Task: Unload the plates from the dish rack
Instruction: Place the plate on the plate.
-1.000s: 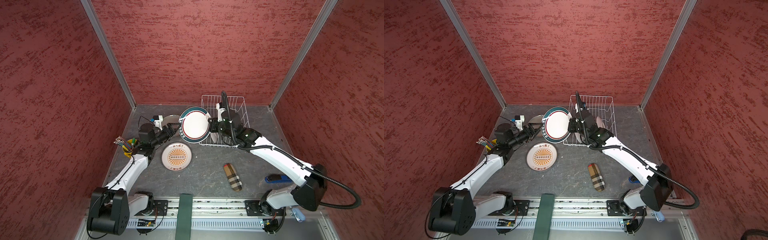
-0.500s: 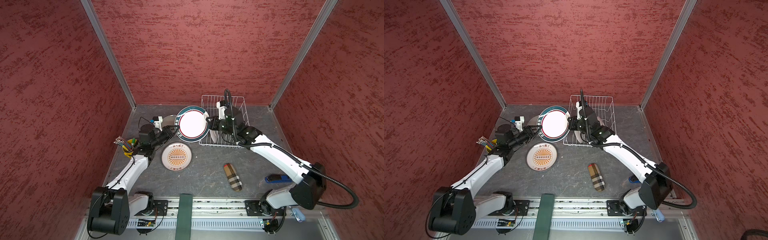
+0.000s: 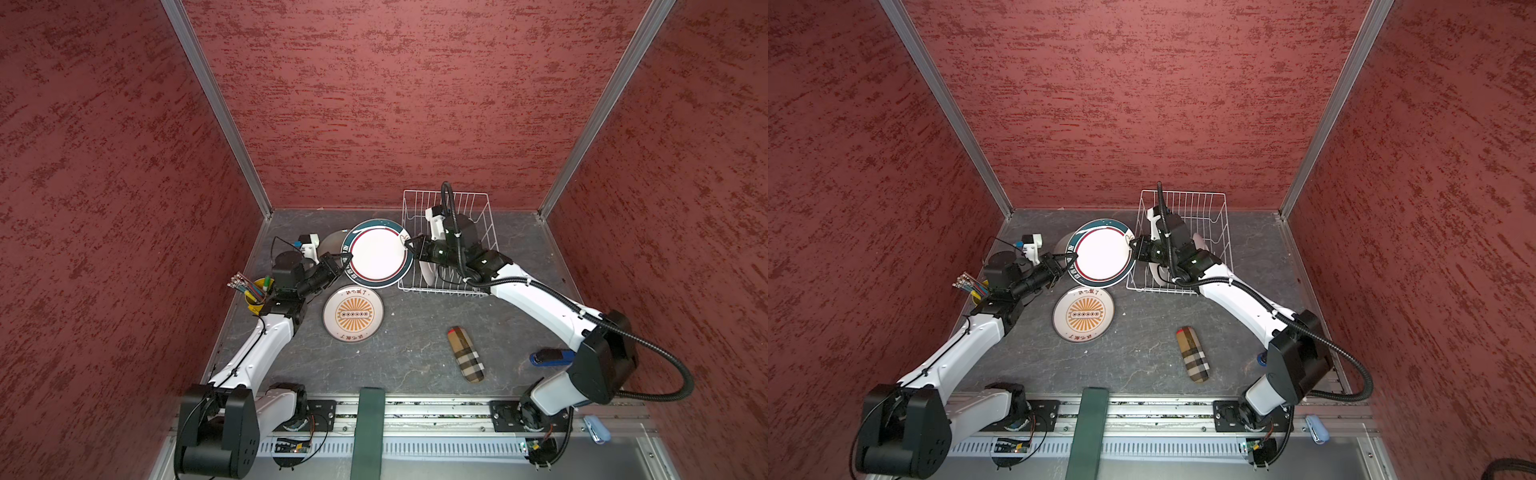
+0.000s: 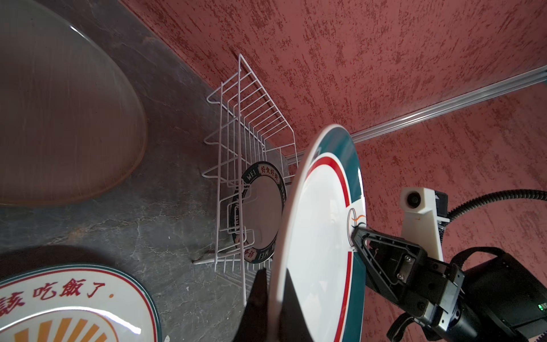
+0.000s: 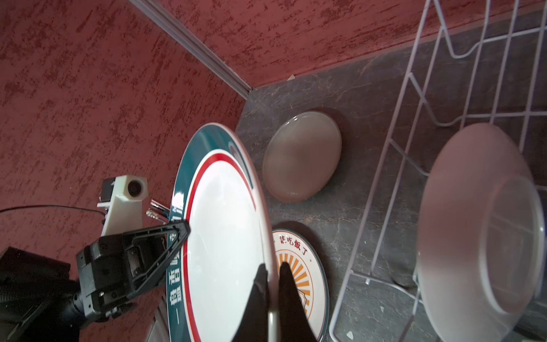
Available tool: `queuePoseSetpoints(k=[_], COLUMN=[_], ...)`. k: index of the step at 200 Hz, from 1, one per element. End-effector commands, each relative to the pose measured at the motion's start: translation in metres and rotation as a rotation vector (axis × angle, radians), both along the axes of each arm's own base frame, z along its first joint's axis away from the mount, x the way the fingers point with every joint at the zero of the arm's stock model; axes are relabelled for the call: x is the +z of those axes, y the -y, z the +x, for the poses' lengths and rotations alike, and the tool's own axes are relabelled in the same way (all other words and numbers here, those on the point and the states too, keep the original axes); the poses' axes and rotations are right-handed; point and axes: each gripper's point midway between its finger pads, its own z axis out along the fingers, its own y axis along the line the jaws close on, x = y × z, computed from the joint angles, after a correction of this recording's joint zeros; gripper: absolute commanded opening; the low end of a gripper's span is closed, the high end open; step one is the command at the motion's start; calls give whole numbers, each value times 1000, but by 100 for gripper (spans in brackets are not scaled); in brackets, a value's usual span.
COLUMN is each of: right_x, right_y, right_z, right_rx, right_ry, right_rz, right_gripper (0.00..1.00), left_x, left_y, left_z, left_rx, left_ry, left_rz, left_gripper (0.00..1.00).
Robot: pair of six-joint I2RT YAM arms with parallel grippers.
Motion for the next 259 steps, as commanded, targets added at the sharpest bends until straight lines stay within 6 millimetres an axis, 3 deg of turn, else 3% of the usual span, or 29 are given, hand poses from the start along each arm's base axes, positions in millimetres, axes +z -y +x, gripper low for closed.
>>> queuePoseSetpoints(k=[1,8,19,36,74,109,183,259], right_x=[28,28,30,32,40,43,35,36], right_y=[-7,-6,-1,9,40,53,58,58], right_z=[3,3,5,7,13,15,18,19], right_rx=[33,31,19,-15,-101,-132,-142,-141], right_ry=[60,58,59,71,99,115,107,111], right_rz=[57,53,47,32,-20,-51,-65,-63], right_gripper=[48,63,79,87,89,89,88,88], left_x=[5,5,4,2,-14,-34,-87,-138], left_y=[-8,-10,-13,-19,-36,-50,-65,-70], left_z=[-1,-2,-4,-7,-21,-40,-73,-81], left_rx=[34,43,56,80,146,202,280,322], left_ry=[27,26,24,19,-25,-72,-212,-302], left_rz=[13,17,25,51,166,227,242,212], left_gripper=[0,0,0,0,0,0,0,0])
